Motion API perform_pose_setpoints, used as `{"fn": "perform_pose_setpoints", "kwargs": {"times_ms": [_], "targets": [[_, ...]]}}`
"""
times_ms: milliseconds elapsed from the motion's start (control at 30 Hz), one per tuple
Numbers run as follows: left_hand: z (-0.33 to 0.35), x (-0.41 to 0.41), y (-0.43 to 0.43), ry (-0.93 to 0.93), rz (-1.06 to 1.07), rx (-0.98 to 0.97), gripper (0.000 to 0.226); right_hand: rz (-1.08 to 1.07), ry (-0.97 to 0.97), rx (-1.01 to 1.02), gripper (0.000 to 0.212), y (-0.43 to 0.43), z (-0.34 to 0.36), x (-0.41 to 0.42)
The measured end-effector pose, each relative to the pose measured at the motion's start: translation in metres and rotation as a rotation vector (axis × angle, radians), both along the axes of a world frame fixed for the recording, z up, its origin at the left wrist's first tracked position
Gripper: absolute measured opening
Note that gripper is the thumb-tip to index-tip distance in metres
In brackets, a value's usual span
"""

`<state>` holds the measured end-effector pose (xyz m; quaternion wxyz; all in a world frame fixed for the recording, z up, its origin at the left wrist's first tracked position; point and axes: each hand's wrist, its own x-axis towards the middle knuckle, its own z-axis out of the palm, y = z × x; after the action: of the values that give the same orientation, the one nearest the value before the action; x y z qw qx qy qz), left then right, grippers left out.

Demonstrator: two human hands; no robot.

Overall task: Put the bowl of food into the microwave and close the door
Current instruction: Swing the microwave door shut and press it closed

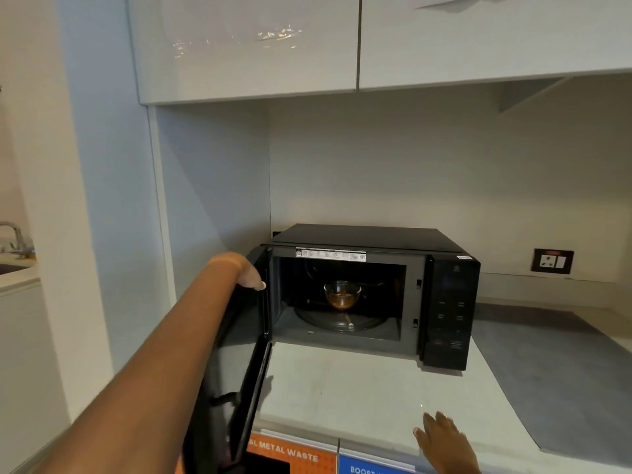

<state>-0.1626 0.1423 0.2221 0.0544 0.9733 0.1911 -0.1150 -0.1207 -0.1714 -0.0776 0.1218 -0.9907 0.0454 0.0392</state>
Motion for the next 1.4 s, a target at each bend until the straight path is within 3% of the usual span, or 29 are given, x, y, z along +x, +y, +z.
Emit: {"fn": "perform_pose_setpoints", "kwargs": {"times_ms": [167,333,533,667,767,833,967,1100,1400], "targets": [[-0.007,0.009,-0.018,-0.089,-0.078,-0.218,0.061,-0.052,-0.037,0.158,0.039,-0.003,0.006,0.000],[-0.023,0.034,-0.043,-0.290,-0.205,-0.166,0.061,-0.061,-0.120,0.290,0.041,-0.005,0.036,0.005],[-0.045,0.072,-0.069,-0.483,-0.293,-0.185,0.057,-0.208,-0.534,0.820,0.035,-0.012,0.114,0.029],[-0.060,0.093,-0.080,-0.558,-0.378,-0.134,0.053,-0.209,-0.872,0.965,0.036,-0.011,0.180,0.030],[-0.070,0.107,-0.084,-0.609,-0.440,-0.045,0.056,-0.083,-1.110,0.858,0.032,-0.003,0.205,0.025],[-0.077,0.121,-0.086,-0.623,-0.456,0.006,0.060,0.033,-1.127,0.684,0.030,0.003,0.206,0.030],[-0.086,0.139,-0.093,-0.619,-0.470,0.076,0.066,0.134,-0.863,0.310,0.044,0.012,0.188,0.055],[-0.090,0.154,-0.094,-0.628,-0.488,0.090,0.068,0.108,-0.603,0.071,0.061,0.020,0.179,0.080],[-0.109,0.164,-0.094,-0.713,-0.474,0.054,0.073,0.064,-0.587,-0.104,0.069,0.025,0.176,0.111]]}}
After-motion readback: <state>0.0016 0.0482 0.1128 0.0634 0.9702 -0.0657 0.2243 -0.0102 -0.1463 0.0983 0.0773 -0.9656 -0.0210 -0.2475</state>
